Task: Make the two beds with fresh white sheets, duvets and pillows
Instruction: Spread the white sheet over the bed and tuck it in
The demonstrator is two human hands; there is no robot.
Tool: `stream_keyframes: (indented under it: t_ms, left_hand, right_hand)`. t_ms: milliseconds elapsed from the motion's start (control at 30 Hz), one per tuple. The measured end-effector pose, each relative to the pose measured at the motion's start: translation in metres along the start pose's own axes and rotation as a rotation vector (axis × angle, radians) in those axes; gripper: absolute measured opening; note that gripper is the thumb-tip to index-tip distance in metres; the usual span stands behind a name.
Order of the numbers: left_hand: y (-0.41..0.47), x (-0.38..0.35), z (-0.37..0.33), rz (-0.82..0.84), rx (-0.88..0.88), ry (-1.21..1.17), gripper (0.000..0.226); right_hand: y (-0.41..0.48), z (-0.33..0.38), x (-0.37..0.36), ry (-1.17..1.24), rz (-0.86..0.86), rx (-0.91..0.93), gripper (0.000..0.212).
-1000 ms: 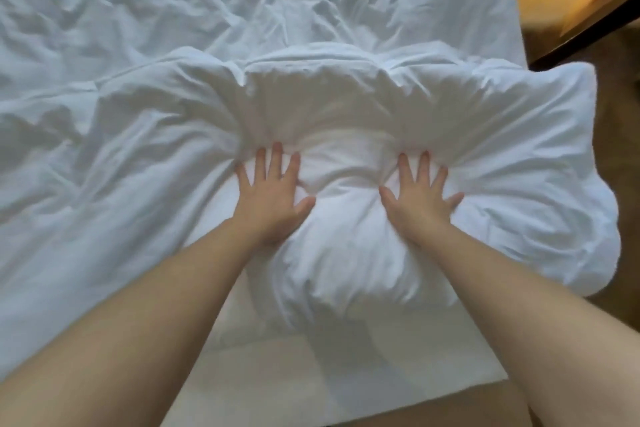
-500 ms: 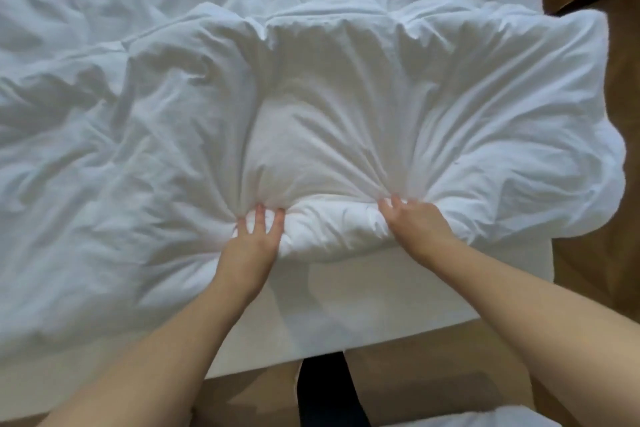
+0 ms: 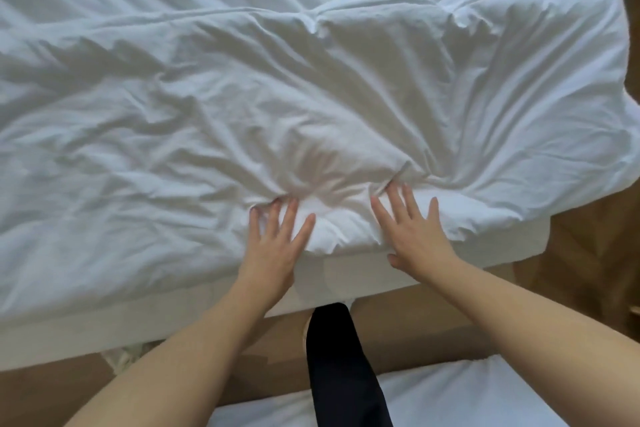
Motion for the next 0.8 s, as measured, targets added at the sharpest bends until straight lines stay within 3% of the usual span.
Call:
stream_keyframes:
  t_ms: [67, 167, 333, 433, 500, 600, 800]
  left_hand:
    - [-0.016, -0.015, 0.028, 0.055, 0.090, 0.008, 0.116]
    - [-0.033, -0.032, 0.057, 0.148, 0.172, -0.063, 0.120]
    - [-0.022, -0.034, 0.067, 0.414, 0.076, -0.208, 0.098]
    - [-0.025, -0.016, 0.070, 0.387, 0.008, -0.253, 0.086]
    - [-0.037, -0.011, 0.081, 0.319, 0.013, -0.179, 0.084]
    - [-0.066, -0.015, 0.107, 0.298, 0.081, -0.081, 0.084]
    - [-0.137, -0.040, 0.194, 0.285, 0.282, -0.086, 0.093]
  right_hand:
    - [0.003, 0.027, 0.004, -0.013, -0.054, 0.062, 0.118]
    - [0.011, 0.040, 0.000, -0.015, 0.008, 0.040, 0.111]
    - [0.031, 0.038, 0.012, 0.029, 0.270, -0.050, 0.096]
    - [0.024, 0.049, 0.030, 0.037, 0.362, -0.031, 0.076]
    - [0.013, 0.057, 0.043, 0.007, 0.279, -0.001, 0.070]
    - [0.000, 0.087, 0.053, 0.006, 0.169, 0.086, 0.080]
    - [0.005, 0.216, 0.089, 0.003, 0.027, 0.239, 0.096]
Point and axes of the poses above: each hand's wrist, its own y-axis towards the middle knuckle, its own x-axis out of the back of the hand, z = x × y, the point moved 6 cm from there along y, towards the middle knuckle
